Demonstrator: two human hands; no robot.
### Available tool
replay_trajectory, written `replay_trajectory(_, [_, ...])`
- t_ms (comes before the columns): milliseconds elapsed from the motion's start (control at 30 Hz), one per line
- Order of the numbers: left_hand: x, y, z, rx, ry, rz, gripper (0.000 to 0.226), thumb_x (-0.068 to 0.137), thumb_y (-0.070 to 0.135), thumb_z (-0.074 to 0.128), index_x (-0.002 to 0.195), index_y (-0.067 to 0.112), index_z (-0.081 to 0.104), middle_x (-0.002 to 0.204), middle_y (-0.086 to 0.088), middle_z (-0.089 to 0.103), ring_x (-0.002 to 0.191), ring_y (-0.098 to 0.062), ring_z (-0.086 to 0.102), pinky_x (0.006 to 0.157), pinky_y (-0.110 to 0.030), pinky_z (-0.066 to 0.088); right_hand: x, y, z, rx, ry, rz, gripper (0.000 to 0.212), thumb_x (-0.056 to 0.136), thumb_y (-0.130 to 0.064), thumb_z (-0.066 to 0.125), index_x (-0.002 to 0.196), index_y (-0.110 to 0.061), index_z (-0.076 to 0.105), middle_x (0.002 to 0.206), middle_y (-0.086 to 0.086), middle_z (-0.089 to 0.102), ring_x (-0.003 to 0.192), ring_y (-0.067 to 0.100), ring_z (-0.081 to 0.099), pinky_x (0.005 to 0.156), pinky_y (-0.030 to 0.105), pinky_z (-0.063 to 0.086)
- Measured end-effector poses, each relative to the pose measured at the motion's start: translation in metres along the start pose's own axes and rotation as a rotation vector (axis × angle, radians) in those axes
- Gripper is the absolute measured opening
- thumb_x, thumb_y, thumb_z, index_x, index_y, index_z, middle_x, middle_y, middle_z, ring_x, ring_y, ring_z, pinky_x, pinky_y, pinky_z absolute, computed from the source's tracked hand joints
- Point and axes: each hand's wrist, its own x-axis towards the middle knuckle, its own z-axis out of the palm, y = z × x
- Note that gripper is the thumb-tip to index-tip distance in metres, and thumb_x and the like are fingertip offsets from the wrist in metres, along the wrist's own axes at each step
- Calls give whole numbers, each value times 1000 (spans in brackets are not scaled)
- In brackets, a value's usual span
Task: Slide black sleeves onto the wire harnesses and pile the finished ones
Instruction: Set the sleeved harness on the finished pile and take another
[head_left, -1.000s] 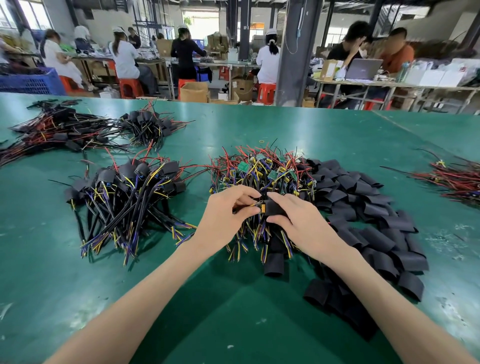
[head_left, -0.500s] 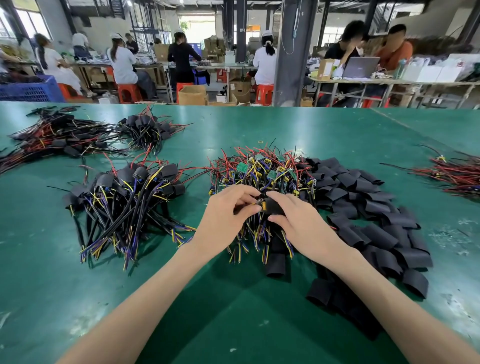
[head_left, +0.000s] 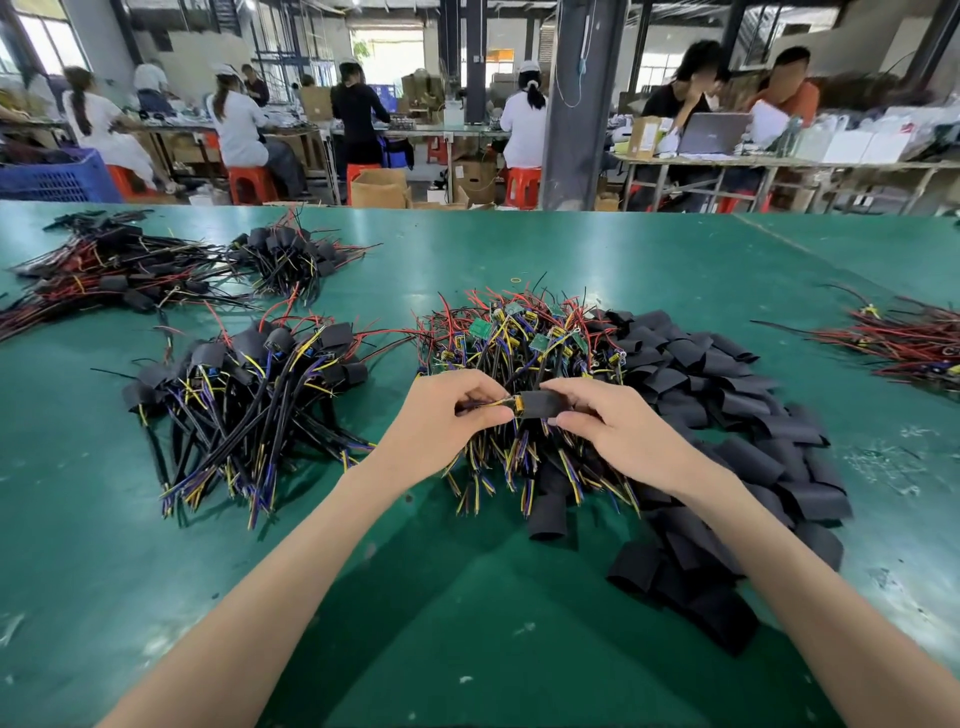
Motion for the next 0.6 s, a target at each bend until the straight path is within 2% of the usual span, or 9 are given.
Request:
replay_trajectory(100, [0,2,0,-16,-6,3,10,79,7,73,87,12,71,79,4,68,70,1,57,72,-10,43,0,2,-1,18,-3,0,28,90,-6,59,118,-13,61,82,-3,59,75,13,51,76,22,39])
replay_trajectory(200, [0,3,0,-22,-10,1,12,79,7,73,85,16,69,79,4,68,72,-4,59,74,-16,45,0,3,-2,46,0,-5,27,90,-6,59,116,-14,63,89,5,64,81,22,55,84,31,42])
replay_trajectory(300, [0,2,0,-22,-15,-2,12,80,7,73,85,16,69,78,7,67,71,0,59,73,-14,45,0,3,-5,79,-4,-12,27,90,-7,60,115,-16,64,94,11,66,87,29,57,87,36,43])
replay_trajectory(367, [0,2,-1,-22,-21,-6,12,80,7,73,84,17,69,76,11,66,69,6,58,71,-8,43,0,3,-6,96,0,-25,27,90,-8,60,114,-18,65,90,12,64,83,29,56,82,34,42])
replay_trajectory(467, [-1,2,0,-26,-27,-10,11,80,6,73,85,15,69,76,11,66,68,9,57,70,-6,41,0,4,-6,95,12,-43,31,90,-9,61,119,-17,64,86,14,60,78,18,51,75,26,36])
replay_trajectory(600, [-1,4,1,-10,-12,6,10,79,5,73,88,9,71,75,8,64,68,11,56,70,-4,38,2,6,-5,114,23,-41,39,86,-10,65,124,-18,60,84,17,55,79,17,48,76,27,34])
